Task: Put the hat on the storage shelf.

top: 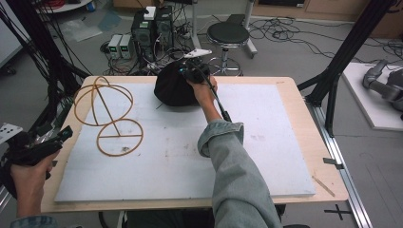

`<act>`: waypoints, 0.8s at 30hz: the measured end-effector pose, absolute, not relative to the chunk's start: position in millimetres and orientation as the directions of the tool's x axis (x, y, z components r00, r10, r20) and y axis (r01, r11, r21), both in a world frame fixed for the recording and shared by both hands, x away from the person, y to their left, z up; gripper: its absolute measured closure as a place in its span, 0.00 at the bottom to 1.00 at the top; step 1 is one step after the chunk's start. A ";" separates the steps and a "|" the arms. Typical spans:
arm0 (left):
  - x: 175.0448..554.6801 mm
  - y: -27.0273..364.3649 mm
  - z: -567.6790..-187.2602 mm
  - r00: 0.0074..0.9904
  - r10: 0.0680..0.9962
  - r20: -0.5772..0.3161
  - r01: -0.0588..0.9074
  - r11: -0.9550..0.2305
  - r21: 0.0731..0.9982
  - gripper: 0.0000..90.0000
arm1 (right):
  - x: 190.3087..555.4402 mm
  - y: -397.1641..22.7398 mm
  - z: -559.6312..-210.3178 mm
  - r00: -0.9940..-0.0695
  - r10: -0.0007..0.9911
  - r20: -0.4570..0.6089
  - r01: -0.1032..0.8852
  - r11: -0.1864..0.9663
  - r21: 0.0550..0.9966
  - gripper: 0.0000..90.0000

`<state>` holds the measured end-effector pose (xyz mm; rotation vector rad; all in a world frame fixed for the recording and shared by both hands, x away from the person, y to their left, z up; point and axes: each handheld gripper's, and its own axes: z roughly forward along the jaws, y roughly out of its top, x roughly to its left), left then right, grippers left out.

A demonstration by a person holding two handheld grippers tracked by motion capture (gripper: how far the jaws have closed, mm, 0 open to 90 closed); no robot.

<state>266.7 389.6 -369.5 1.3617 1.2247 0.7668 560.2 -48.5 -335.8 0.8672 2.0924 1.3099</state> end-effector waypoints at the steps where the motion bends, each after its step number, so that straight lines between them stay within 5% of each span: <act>1: 266.5 389.5 -369.1 0.256 0.947 -0.195 0.238 0.134 0.962 0.20 | 559.3 -52.1 -331.6 -0.658 0.749 -0.080 0.241 0.310 0.920 0.95; 24: 268.1 385.8 -367.6 0.265 0.948 -0.179 0.237 0.115 0.965 0.20 | 520.4 -91.1 -251.0 -0.676 0.736 0.040 0.105 0.042 0.994 0.95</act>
